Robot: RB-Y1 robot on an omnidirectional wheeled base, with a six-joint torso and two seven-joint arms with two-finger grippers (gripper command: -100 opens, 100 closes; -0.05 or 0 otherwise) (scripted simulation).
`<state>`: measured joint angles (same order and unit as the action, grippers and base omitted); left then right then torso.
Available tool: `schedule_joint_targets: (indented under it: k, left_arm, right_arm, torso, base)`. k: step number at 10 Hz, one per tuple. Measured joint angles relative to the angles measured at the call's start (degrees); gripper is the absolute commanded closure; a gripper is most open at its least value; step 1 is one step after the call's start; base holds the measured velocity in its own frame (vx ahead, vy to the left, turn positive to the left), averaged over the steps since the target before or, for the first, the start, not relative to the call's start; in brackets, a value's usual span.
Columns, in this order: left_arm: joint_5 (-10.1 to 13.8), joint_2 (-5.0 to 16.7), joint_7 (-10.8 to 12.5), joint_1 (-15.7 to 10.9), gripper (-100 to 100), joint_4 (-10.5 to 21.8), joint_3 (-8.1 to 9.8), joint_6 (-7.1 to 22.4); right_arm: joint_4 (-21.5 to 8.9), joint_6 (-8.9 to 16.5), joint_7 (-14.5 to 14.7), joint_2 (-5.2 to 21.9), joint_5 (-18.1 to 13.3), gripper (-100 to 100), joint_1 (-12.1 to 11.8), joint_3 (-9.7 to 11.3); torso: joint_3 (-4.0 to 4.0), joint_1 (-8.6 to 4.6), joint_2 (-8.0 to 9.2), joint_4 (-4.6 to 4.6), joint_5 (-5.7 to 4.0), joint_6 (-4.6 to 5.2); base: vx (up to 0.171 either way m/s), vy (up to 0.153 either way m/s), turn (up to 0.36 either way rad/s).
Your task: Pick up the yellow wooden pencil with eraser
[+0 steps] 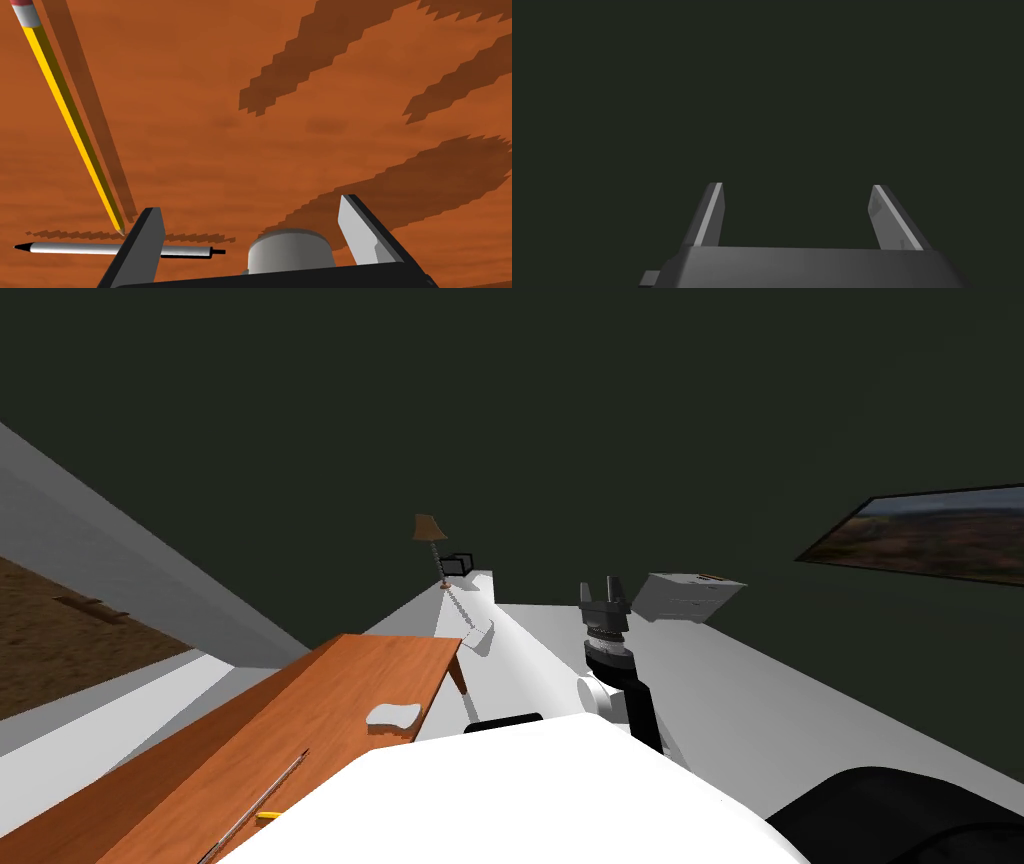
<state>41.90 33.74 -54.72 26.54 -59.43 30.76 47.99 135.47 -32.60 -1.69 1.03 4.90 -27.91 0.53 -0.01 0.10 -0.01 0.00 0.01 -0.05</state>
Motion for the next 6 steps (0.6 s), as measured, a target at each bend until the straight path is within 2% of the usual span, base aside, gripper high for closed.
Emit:
schedule_joint_targets:
  k: [3,5,6]
  left_arm:
    - [2.0,0.9,-1.7,-0.8,-100,3.5,0.93,2.8]
    - [3.6,1.6,-2.8,-1.6,-100,6.6,1.6,5.0]
    - [4.5,1.8,-3.4,-1.7,-100,7.6,2.02,6.5]
  right_arm:
    - [0.0,0.0,0.0,0.0,0.0,0,0.0,0.0]
    - [0.0,0.0,0.0,0.0,0.0,0,0.0,0.0]
    - [0.0,0.0,0.0,0.0,0.0,0,0.0,0.0]
  torso:
    - [0.04,-0.06,0.08,0.01,0.0,-0.08]
    - [0.05,0.0,0.09,0.02,0.0,-0.01]
    - [0.05,0.05,0.1,0.02,0.02,-0.03]
  base:
    - [0.005,0.026,-0.186]
    - [-0.002,0.05,-0.378]
    - [-0.005,0.047,-0.074]
